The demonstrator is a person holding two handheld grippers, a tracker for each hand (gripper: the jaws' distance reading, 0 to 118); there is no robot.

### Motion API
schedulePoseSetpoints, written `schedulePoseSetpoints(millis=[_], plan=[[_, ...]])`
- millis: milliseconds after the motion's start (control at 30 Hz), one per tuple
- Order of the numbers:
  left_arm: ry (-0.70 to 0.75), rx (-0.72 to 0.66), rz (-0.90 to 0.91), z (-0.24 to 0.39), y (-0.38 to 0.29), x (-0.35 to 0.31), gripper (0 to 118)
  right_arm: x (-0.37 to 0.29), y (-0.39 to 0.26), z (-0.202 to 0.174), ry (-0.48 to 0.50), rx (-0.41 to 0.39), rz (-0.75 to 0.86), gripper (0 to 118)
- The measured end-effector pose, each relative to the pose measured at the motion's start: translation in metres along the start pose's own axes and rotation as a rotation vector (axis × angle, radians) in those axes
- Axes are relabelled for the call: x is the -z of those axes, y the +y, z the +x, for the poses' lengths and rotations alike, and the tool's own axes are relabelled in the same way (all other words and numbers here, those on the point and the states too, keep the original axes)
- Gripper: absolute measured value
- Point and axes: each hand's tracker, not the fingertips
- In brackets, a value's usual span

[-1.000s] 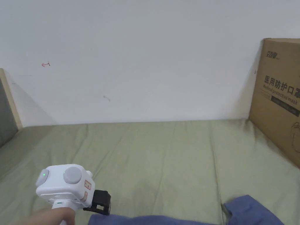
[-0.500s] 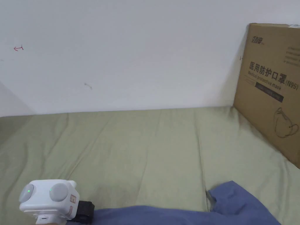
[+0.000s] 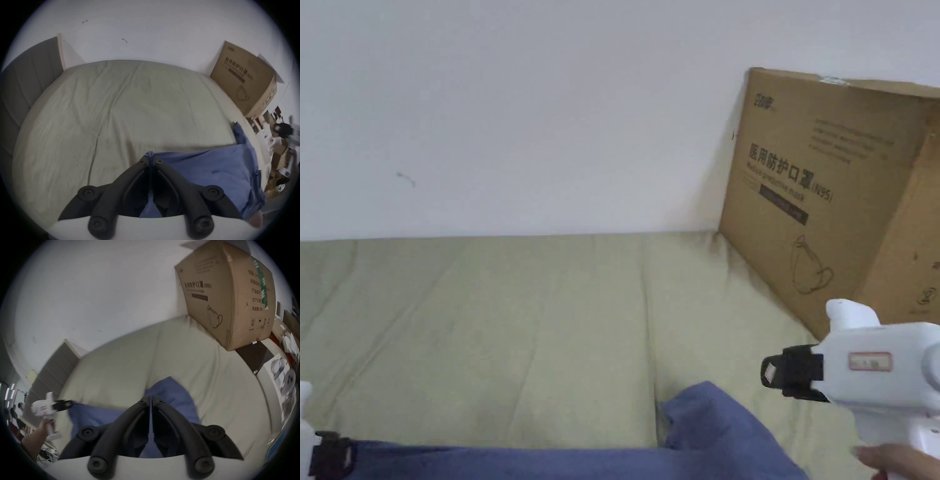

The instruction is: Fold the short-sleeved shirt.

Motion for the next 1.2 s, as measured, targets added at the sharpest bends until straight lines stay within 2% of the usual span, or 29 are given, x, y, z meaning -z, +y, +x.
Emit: schedulePoseSetpoints(millis=[33,100,133,267,367,433,500,567,667,700,767,800,833,867,933,967,1067,1200], plan=[[0.006,0.011,-0.004,-0.002,-0.001,-0.008,2,0.023,0.012,0.003,-0.043,-0.024,-0.048,19],[0.002,0.013,-0.006,-0.005,-0.004,-0.018,2,0.067,0.026,0.008,-0.108,-0.065,-0.281,95],[0.005,0.02,-0.006,-0.007,-0.007,-0.023,2,0.089,0.025,0.012,-0.149,-0.072,-0.386,113],[0.034,0.028,0.002,-0.015,-0.013,-0.029,2,0.146,0.005,0.024,-0.27,-0.114,-0.52,113],[0.045,0.015,0.022,-0.023,-0.017,-0.031,2,0.166,-0.007,0.036,-0.336,-0.073,-0.502,112],[0.047,0.002,-0.004,-0.026,-0.019,-0.026,2,0.176,-0.011,0.041,-0.312,-0.048,-0.503,112],[0.054,0.002,-0.032,-0.027,-0.025,-0.021,2,0.186,-0.022,0.041,-0.308,-0.068,-0.552,112],[0.065,0.006,-0.05,-0.028,-0.03,-0.016,2,0.184,-0.03,0.035,-0.336,-0.128,-0.493,112],[0.067,-0.013,-0.067,-0.03,-0.036,-0.015,2,0.176,-0.032,0.026,-0.349,-0.122,-0.5,110],[0.068,-0.024,-0.072,-0.03,-0.038,-0.016,2,0.171,-0.032,0.023,-0.321,-0.14,-0.5,103],[0.064,-0.045,-0.078,-0.031,-0.04,-0.019,2,0.156,-0.032,0.013,-0.278,-0.183,-0.474,67],[0.063,-0.051,-0.079,-0.03,-0.041,-0.022,2,0.152,-0.034,0.009,-0.238,-0.201,-0.479,38],[0.061,-0.055,-0.077,-0.034,-0.039,-0.023,2,0.146,-0.037,0.004,-0.23,-0.226,-0.475,0],[0.059,-0.057,-0.077,-0.033,-0.039,-0.027,2,0.137,-0.042,-0.003,-0.24,-0.244,-0.456,0],[0.066,-0.043,-0.069,-0.027,-0.037,-0.038,2,0.119,-0.046,-0.01,-0.131,-0.24,-0.454,0],[0.062,-0.031,-0.059,-0.027,-0.036,-0.045,2,0.106,-0.047,-0.014,-0.108,-0.24,-0.421,0],[0.013,-0.03,-0.01,-0.022,-0.022,-0.074,2,0.058,-0.041,-0.027,-0.196,-0.285,-0.251,0],[0.015,-0.009,0.064,-0.013,0.006,-0.115,2,-0.005,-0.006,-0.038,-0.193,-0.256,-0.087,0]])
